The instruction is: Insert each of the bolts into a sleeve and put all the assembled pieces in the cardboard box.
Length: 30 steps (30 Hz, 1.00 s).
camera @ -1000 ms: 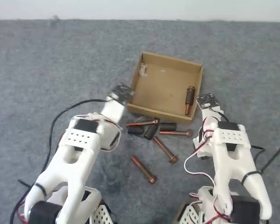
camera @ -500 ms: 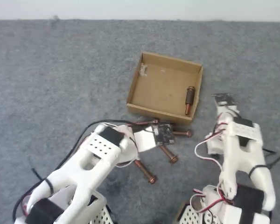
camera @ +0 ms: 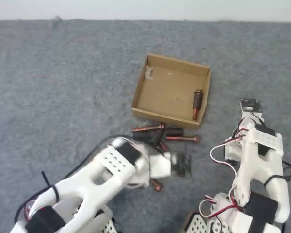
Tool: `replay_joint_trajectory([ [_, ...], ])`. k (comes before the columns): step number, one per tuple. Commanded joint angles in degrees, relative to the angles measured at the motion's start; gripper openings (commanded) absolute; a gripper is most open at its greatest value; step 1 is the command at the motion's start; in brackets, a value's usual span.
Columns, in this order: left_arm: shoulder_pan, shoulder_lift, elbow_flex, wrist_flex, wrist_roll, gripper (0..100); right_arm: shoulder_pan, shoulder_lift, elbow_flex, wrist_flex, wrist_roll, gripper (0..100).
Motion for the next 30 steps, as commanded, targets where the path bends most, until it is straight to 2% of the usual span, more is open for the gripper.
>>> replay_joint_trajectory([
  [1, 2.64, -0.44, 0.04, -2.37, -0.35, 12, 1.01, -0.22, -3.52, -0.57, -0.79, 0.7],
  [6, 2.81, -0.44, -0.04, -4.66, -0.53, 13, 1.01, -0.22, -3.52, -0.57, -0.70, 0.7],
  [12, 3.96, -0.44, 0.13, -6.24, -0.62, 19, 0.84, -0.22, -3.52, -0.57, -0.53, 0.7],
  [21, 4.04, 0.09, 0.22, -6.68, -6.33, 19, 0.92, -0.22, -3.52, -0.57, -0.44, 0.7],
  [30, 6.51, 0.26, 0.92, -7.21, -5.71, 19, 0.66, -0.22, -3.52, -1.10, 0.53, 0.7],
])
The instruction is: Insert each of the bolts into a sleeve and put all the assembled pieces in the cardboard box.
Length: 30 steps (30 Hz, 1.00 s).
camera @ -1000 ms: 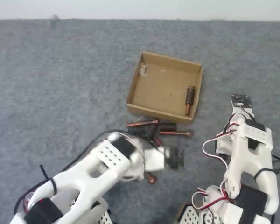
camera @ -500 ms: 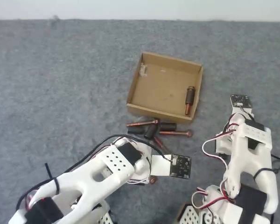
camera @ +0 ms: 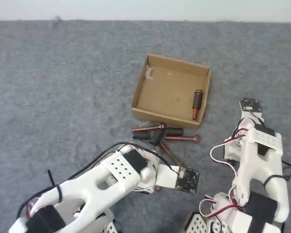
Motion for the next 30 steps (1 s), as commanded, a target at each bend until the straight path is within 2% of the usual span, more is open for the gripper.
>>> replay_joint_trajectory([
  [1, 2.20, 0.26, 1.36, -2.99, 2.29, 18, 0.66, -0.22, -3.52, -0.84, 0.62, 0.7],
  [5, 4.75, 0.18, 3.56, -5.80, 5.89, 13, 0.66, -0.22, -3.52, -0.84, 0.62, 0.7],
  [14, 4.57, 0.18, 4.18, -4.84, 6.33, 12, 0.92, -0.22, -3.43, -0.84, 0.62, 0.7],
  [22, 4.48, 0.18, 4.44, -5.01, 12.04, 9, 0.75, -0.22, -3.25, -0.84, 0.53, 0.7],
  [30, -1.41, 0.18, 3.74, -5.36, 20.31, 9, 0.75, -0.22, -3.16, -0.84, 0.44, 0.7],
])
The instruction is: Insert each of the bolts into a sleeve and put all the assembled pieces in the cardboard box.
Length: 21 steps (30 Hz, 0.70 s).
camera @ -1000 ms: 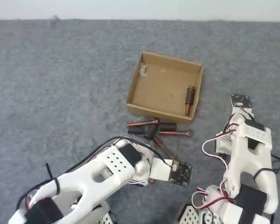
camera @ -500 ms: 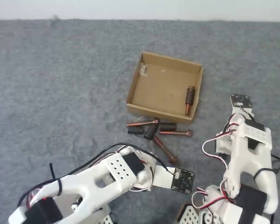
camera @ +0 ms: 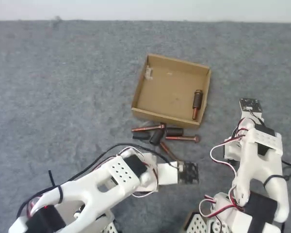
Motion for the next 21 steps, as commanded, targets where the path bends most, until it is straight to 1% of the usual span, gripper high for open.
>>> replay_joint_trajectory([
  [1, -3.08, 0.18, -0.66, -0.62, 6.33, 9, 0.75, -0.22, -3.16, -0.84, 0.44, 0.7],
  [6, -11.69, 0.18, -2.51, -2.73, 21.98, 10, 0.75, 1.45, -3.52, -0.84, 0.44, 0.7],
  [8, -15.21, 0.18, -3.30, -3.52, 26.73, 10, 0.66, 1.63, -3.60, -0.84, 0.53, 0.7],
  [10, -18.11, 0.18, -3.65, -4.84, 29.45, 10, 0.66, 1.63, -3.60, -0.84, 0.53, 0.7],
  [12, -18.73, 0.00, -3.65, -5.01, 28.48, 10, 0.66, 1.63, -3.60, -0.84, 0.53, 0.7],
  [17, -13.10, -0.44, -3.38, 0.26, 17.49, 14, 0.66, 1.71, -3.60, -0.84, 0.53, 0.7],
  [19, -11.69, -0.44, -3.38, 0.18, 15.21, 14, 0.66, 1.71, -3.60, -0.84, 0.62, 0.7],
  [21, -11.08, -0.44, -3.47, -1.93, 13.89, 15, 0.57, 1.71, -3.60, -0.84, 0.70, 0.7],
])
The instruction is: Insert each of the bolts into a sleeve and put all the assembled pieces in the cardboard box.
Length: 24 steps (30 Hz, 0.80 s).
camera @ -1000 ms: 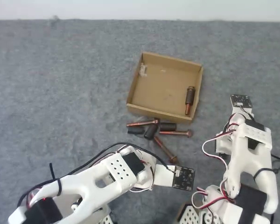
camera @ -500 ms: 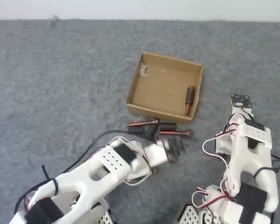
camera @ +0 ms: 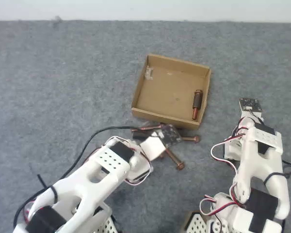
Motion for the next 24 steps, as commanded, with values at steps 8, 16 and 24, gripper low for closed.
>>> replay_joint_trajectory([
  [8, 1.32, 0.18, -2.24, -7.74, -13.36, 15, 0.57, -0.13, -2.73, -0.75, 0.79, 0.7],
  [16, 1.23, 2.29, -2.59, -11.34, -18.29, 15, 0.48, -0.13, -2.73, -0.75, 0.79, 0.7],
  [24, 1.32, 17.76, -15.43, -3.87, -18.46, 14, -0.57, -0.13, -2.73, -0.75, 0.79, 0.7],
])
